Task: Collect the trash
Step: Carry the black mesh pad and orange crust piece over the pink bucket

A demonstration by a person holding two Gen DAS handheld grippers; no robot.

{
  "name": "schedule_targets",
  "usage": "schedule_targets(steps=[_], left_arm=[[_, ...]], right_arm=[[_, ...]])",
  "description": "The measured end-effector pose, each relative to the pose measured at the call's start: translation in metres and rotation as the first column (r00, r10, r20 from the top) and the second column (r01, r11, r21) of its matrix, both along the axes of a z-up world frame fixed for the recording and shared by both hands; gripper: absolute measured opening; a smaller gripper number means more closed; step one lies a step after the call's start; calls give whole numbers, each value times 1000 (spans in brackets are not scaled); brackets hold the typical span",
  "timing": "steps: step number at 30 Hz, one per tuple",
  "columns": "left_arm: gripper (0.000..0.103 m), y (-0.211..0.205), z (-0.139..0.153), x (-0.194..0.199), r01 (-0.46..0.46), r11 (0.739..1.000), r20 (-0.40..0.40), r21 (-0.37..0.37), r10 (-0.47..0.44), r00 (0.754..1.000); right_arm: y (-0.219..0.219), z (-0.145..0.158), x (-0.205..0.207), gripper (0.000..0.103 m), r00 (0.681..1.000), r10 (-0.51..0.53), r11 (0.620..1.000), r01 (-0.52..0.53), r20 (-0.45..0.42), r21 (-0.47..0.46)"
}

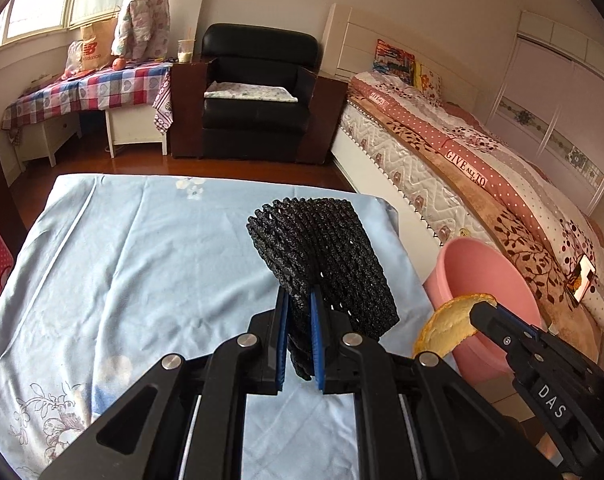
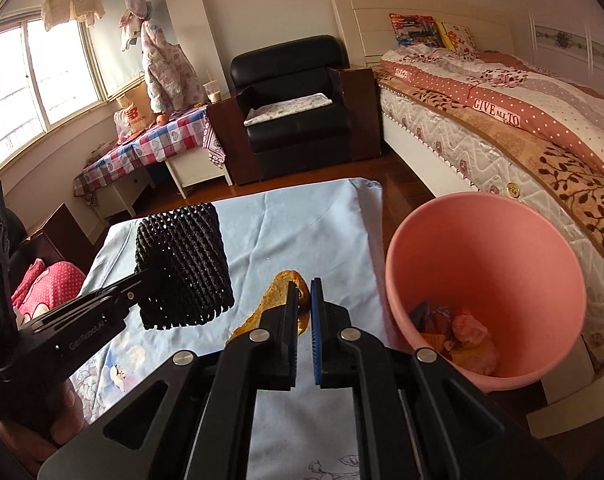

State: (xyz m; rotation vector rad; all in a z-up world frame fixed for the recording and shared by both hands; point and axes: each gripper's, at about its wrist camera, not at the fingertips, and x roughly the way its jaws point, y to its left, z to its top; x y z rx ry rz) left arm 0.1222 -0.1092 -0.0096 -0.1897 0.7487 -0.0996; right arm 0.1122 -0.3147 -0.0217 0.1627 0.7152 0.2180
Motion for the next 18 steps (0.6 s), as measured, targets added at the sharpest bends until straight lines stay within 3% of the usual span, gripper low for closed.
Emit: schedule_targets(steps=[18], left_arm=[[9,-93,20,6,152,987,51,56,-155,987]], right_arm=[[-84,8,-16,6,983,-180,983,179,37,25]])
